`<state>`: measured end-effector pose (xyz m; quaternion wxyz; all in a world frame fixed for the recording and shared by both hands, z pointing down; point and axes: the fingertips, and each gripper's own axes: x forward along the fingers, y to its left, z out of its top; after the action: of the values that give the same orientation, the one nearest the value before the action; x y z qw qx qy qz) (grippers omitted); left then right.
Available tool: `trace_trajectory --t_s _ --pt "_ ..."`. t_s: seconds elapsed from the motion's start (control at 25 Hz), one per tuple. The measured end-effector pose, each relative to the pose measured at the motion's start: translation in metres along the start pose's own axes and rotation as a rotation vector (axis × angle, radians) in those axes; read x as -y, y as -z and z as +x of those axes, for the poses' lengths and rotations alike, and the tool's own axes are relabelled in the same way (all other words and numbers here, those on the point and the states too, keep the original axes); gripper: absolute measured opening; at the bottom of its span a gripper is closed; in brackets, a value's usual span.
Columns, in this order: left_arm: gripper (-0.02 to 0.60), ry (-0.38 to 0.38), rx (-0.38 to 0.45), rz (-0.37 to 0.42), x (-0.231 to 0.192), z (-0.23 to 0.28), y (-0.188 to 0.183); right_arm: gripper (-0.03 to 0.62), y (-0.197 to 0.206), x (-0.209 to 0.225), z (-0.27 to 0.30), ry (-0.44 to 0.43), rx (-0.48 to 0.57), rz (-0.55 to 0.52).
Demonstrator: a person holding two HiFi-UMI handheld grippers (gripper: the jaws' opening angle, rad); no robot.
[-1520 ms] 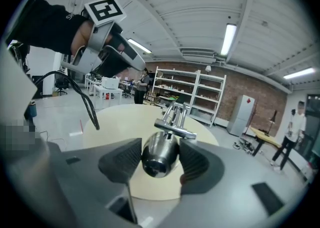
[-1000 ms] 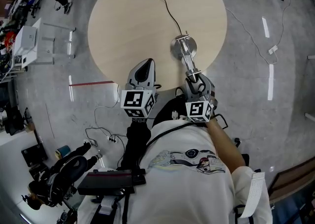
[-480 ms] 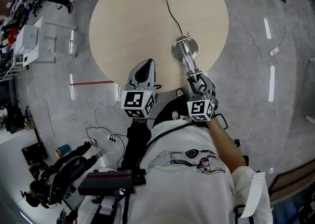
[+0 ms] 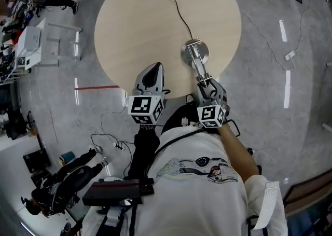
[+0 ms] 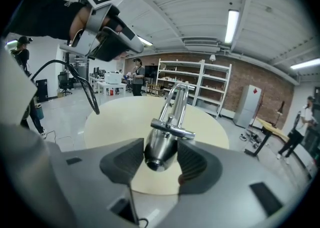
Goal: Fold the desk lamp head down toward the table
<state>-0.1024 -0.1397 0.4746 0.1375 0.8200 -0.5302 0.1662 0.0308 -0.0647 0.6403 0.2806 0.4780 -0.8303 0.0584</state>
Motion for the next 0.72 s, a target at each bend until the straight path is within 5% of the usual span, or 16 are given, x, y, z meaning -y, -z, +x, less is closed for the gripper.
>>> trace_trajectory --t_s 0.32,0.52,0.72 --pt "0.003 -0.011 0.020 -0.012 0.021 0.019 -0.007 0.216 0.013 0.018 -0.029 -0.179 -0.003 -0.034" --pt "0.003 -0.009 0.073 -0.024 0.014 0.021 -0.026 0.209 -0.013 0.057 -0.069 -0.111 0.028 -0.012" --pt "0.002 -0.086 0.146 -0.047 -0.014 0.004 -0.043 0.032 -0.108 0.109 -0.072 -0.038 0.206 0.090"
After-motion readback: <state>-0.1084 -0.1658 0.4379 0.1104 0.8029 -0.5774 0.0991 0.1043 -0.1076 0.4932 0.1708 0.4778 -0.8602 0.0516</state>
